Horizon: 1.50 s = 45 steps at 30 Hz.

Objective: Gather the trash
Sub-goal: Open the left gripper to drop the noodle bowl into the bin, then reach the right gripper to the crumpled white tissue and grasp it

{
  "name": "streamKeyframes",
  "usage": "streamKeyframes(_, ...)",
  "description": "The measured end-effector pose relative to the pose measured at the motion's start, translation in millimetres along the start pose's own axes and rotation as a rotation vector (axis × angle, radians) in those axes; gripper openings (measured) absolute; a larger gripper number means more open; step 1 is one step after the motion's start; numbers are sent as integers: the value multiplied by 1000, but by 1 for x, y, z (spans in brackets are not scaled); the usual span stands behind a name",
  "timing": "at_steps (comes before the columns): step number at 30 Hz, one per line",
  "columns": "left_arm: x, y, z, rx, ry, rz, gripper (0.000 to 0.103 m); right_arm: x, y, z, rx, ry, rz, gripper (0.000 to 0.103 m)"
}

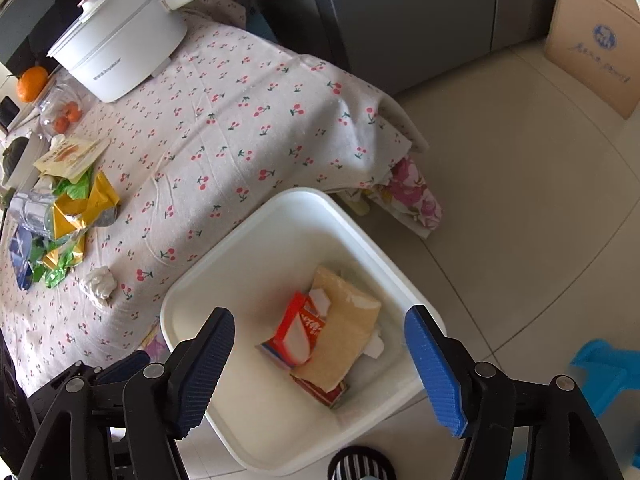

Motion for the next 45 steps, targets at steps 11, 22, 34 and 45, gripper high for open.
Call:
streamKeyframes(11,36,26,-10,-7,48,109,85,13,-4,-1,7,42,-8,79)
streamKeyframes(22,115,88,-22,-79,186,290,103,84,-12,9,-13,128,50,85)
streamKeyframes(34,209,134,-36,-148,353,395,103,183,-59,11,15,266,82,85)
streamKeyframes(45,256,118,-30,-119,441,423,103,223,-116,-10,122,374,68,85)
Point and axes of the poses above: each gripper's, at about its wrist camera, not at the fingertips, and y roughly against the way its jaws point, x to its left, z to its top, the point moved 6 cm from there along -y, roughly the way its jaws point
